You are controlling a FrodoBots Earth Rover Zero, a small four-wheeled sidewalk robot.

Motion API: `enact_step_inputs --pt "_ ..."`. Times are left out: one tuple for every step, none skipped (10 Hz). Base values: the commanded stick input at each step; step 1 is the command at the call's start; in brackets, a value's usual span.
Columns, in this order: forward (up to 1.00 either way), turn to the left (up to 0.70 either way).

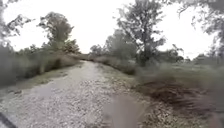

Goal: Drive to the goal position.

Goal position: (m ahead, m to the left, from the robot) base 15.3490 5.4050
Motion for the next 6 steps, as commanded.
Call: enact_step_inputs --pt "0.70 0.35" --pt "0.70 0.35" --pt "0.70 0.35" --pt "0.70 0.35" --pt "0.70 0.01" --pt "0.70 0.00"
